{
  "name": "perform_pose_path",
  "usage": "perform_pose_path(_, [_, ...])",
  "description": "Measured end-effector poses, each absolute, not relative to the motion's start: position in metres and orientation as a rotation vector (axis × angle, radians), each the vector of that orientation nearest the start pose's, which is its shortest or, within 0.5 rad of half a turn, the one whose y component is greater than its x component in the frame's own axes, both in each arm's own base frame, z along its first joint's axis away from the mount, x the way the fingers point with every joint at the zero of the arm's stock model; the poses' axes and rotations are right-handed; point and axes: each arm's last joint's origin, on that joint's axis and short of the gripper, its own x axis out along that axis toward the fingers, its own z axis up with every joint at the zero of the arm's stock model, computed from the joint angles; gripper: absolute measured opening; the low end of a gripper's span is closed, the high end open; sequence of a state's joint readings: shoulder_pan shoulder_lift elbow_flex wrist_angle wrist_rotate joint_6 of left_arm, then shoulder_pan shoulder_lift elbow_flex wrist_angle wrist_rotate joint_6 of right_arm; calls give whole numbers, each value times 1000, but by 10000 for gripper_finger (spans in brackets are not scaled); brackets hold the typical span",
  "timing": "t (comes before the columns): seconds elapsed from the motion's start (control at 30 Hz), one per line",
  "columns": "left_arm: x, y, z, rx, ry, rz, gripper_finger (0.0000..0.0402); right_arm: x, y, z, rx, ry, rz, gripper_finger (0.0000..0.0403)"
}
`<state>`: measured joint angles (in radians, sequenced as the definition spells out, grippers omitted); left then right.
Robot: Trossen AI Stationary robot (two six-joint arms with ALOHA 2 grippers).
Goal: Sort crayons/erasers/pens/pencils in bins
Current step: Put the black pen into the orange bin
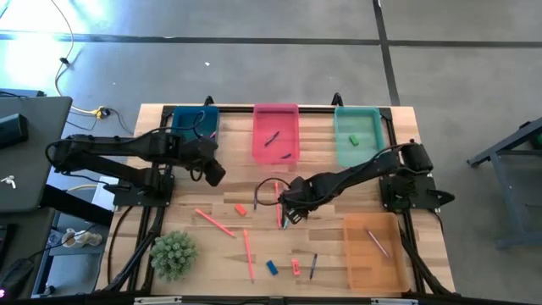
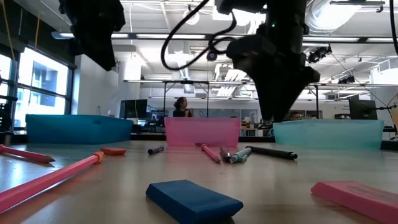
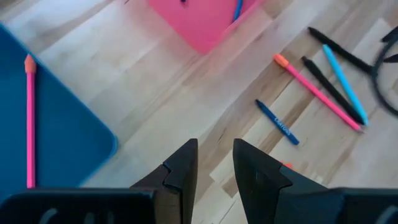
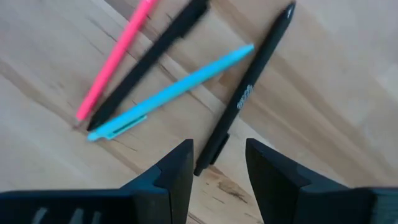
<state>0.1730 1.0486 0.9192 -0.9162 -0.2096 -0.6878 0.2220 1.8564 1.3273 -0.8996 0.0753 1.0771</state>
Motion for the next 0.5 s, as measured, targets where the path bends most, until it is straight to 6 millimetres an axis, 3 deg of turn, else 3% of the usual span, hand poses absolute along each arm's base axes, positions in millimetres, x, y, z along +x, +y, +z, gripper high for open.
perform_pose_path(0.5, [181,37,279,-538,897,648,90,347,80,164,771,1332,-758,154])
